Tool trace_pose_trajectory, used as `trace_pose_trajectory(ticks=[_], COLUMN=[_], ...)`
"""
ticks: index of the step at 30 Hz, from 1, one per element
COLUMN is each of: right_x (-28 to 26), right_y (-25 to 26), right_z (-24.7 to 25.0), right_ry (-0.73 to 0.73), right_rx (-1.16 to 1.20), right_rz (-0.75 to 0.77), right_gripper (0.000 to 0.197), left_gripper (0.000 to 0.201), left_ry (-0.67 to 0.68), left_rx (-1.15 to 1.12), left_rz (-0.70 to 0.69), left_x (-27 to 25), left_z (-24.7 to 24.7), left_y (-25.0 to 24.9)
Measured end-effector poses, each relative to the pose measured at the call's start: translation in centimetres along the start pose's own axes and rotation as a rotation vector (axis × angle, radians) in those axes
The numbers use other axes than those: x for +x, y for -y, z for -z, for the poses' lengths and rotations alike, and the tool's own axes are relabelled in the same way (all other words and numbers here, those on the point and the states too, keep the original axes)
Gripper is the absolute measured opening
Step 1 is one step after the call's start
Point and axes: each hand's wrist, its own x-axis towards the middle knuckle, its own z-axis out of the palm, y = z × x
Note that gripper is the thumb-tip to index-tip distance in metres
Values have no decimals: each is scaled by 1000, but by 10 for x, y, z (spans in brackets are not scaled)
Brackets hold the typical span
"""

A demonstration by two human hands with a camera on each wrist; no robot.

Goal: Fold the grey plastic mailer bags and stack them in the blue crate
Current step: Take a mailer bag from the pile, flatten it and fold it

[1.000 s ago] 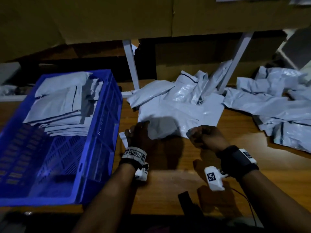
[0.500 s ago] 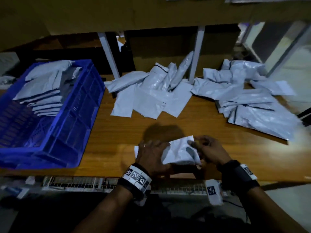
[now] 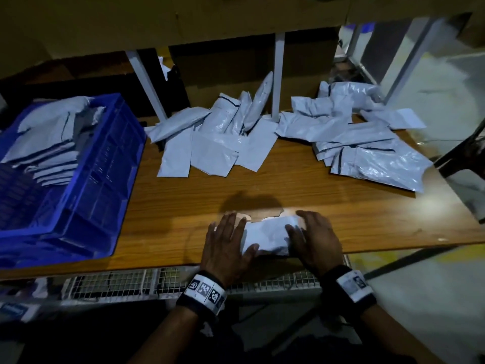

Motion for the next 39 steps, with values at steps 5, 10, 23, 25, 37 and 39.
trace_pose_trajectory(ticks=[5, 10, 23, 25, 37, 39], right_x=[-6, -6, -9, -8, -6, -6], right_y=[16, 13, 10, 11, 8, 8], right_z=[-54, -71, -76, -75, -78, -79], right_ry=[186, 238, 203, 204, 197, 195], right_rx=[-302, -361, -403, -409, -416, -420], right_rz=[300, 283, 298, 299, 322, 323], right_gripper=[61, 70, 65, 65, 63, 62], left_gripper=[70, 73, 74, 72, 67, 67], left_ry=[21, 55, 50, 36, -14, -10], left_rx=[58, 90, 121, 115, 37, 30], left_rz=[-71, -89, -106, -99, -107, -105], left_x=[4, 14, 15, 16, 17, 18], left_z=[-23, -30, -35, -37, -46, -48], left_y=[-4, 5, 5, 5, 9, 10])
